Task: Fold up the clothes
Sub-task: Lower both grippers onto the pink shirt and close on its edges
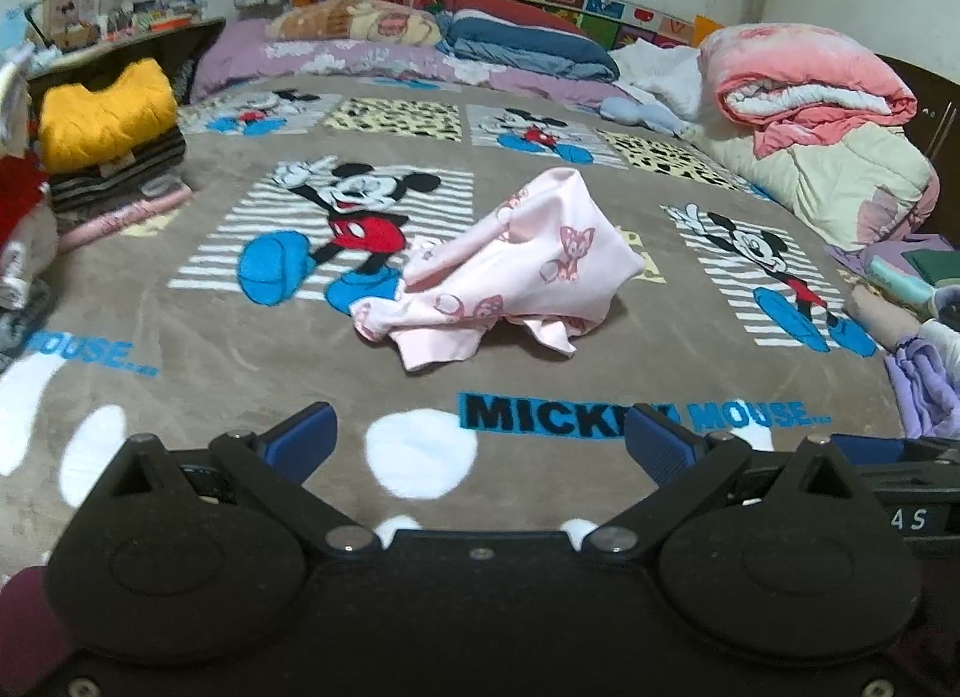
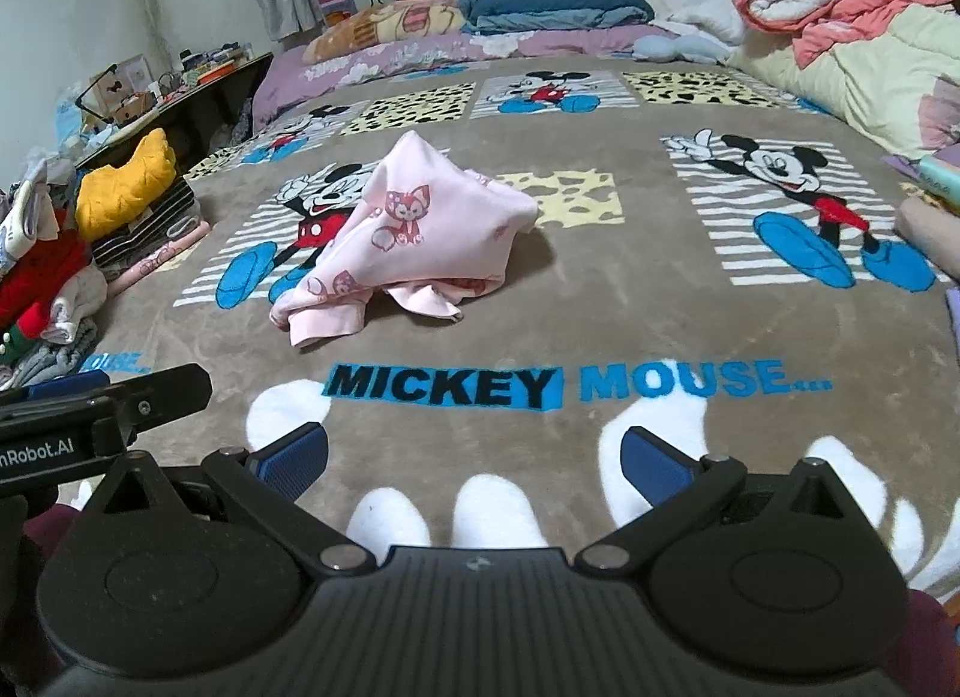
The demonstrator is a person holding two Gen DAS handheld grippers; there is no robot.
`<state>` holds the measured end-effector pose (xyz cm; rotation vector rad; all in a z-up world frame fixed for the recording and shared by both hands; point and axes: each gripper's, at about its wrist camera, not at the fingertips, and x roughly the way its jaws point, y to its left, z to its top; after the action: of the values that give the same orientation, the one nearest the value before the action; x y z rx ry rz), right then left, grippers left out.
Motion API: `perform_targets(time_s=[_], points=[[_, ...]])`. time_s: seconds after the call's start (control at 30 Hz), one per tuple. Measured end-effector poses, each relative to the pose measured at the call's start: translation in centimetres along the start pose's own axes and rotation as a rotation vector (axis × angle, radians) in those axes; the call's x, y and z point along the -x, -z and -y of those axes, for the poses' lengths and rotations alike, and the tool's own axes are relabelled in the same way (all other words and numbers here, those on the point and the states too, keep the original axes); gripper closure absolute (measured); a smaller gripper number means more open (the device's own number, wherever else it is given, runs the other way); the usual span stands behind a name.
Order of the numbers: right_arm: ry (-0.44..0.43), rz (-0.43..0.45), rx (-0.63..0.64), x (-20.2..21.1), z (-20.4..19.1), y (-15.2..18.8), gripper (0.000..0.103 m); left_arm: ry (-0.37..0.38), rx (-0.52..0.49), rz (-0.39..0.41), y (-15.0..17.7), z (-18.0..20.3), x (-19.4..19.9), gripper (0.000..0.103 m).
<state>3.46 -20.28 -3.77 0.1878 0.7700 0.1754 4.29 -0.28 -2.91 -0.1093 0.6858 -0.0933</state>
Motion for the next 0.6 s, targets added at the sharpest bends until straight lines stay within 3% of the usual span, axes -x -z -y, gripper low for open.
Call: perform_targets(time_s=[0.2, 0.53, 0.6], points=[[-0.049, -0.006, -0.011, -1.6, 1.0, -0.5, 0.000, 0.040, 0.013, -0.033, -1.0, -0.2, -2.4, 0.000], [-0.154, 0.053, -0.015, -3.7, 2.9, -2.6, 0.000, 0.081, 0.103, 0.060, -3.7, -2.3, -5.8, 0.000], [-0.175, 0.073, -0.024, -4.2, 3.5, -3.2, 0.000, 0.095, 0.126, 0.043, -4.3, -3.0, -6.8, 0.000]])
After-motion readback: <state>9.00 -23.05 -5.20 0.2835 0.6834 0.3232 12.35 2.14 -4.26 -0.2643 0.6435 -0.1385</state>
